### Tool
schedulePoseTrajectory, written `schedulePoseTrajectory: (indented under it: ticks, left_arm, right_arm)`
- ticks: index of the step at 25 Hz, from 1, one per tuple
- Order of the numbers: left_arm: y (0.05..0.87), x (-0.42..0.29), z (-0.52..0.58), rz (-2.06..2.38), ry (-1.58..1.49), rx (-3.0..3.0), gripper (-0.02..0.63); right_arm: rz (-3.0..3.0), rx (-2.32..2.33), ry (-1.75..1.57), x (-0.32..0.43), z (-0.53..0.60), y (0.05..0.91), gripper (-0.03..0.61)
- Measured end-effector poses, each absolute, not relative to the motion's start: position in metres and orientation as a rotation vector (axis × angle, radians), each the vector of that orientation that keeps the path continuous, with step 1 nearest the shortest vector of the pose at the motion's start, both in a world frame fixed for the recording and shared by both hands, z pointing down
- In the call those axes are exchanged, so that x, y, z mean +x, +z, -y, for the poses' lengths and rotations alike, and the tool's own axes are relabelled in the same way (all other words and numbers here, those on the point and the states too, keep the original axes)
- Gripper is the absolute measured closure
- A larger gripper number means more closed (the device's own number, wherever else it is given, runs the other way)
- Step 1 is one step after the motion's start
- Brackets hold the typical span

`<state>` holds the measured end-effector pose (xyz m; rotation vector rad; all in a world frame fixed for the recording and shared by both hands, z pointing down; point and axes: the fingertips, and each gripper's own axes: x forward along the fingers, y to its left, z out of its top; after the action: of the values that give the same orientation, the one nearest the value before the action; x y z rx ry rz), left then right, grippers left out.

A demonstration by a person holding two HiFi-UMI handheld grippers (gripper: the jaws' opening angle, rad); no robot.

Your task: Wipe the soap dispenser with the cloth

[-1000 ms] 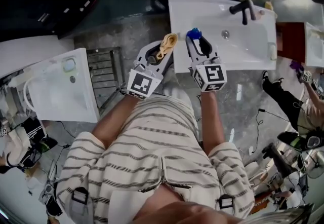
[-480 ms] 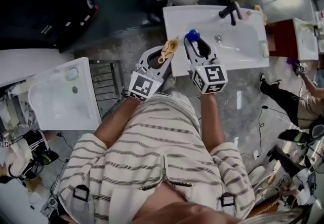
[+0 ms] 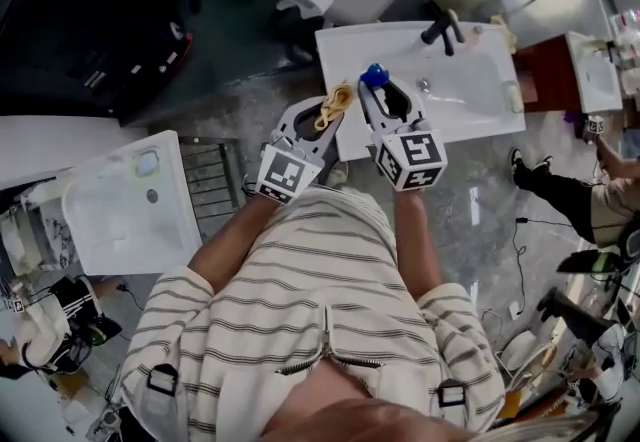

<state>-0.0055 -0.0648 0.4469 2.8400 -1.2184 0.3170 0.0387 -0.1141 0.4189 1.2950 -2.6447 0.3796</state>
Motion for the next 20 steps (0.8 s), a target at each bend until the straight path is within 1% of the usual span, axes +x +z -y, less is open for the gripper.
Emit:
schedulePoseTrajectory:
  ticks: [10, 20]
  left_arm:
    - [0.44, 0.003, 0.069, 1.181, 0.279, 2.873, 0.528]
    - [0.434, 0.028, 0.072, 1.105, 0.264, 2.931, 0.528]
  right_arm:
    - [2.628, 1.341, 0.353, 0.04, 0.116, 0.408, 0.453]
    - [2.63, 1.374, 0.327, 0.045, 0.121, 0.396, 0.453]
